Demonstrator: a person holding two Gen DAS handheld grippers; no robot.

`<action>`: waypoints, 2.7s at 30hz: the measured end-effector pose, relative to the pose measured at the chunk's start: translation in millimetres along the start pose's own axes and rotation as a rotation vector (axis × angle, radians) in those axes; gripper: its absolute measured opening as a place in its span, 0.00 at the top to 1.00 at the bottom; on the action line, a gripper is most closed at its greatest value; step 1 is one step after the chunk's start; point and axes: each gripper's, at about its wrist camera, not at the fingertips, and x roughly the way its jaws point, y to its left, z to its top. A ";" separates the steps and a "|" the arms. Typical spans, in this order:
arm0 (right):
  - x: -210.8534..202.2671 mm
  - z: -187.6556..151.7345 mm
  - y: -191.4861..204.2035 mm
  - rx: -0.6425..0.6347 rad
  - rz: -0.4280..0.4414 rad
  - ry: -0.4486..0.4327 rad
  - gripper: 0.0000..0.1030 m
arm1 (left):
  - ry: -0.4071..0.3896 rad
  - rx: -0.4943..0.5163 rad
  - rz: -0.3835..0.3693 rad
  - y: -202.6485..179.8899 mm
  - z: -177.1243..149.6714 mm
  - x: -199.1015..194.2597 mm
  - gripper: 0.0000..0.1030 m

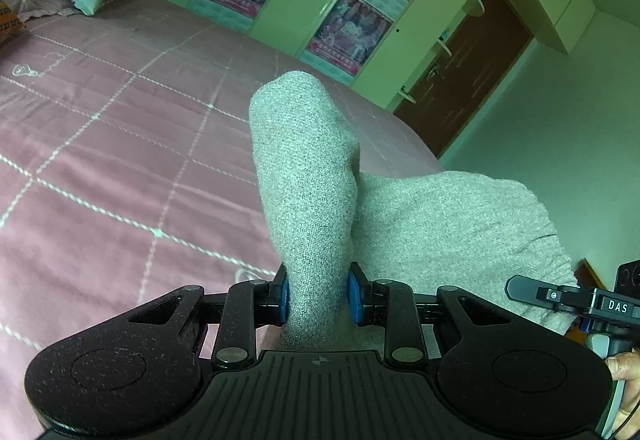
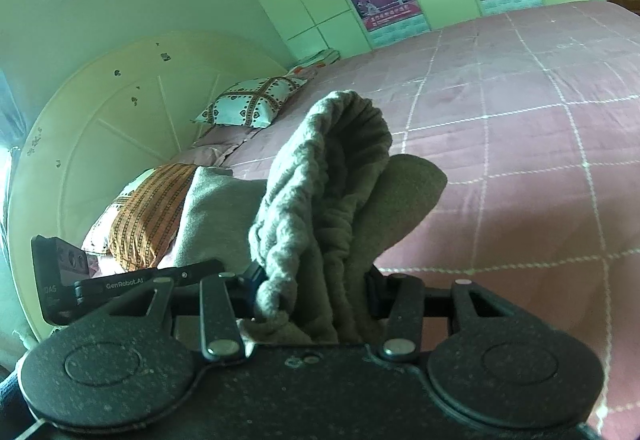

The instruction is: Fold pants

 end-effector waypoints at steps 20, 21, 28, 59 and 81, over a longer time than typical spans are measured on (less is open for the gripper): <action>113.7 103.4 -68.1 0.064 0.014 -0.005 0.63 | 0.019 -0.021 0.037 44.5 113.4 120.8 0.72; 119.0 105.3 -73.0 0.065 0.012 0.002 0.63 | 0.029 -0.033 0.035 50.0 112.6 129.5 0.72; 175.1 73.3 -153.3 0.225 -0.151 0.138 0.50 | 0.123 -0.159 0.097 103.7 79.7 195.7 0.44; 136.1 93.0 -125.0 0.082 -0.074 0.005 0.88 | -0.001 0.136 0.113 44.9 100.9 144.5 0.43; 163.2 93.3 -139.7 0.075 -0.011 -0.037 0.86 | -0.027 -0.058 0.142 65.3 70.5 165.7 0.35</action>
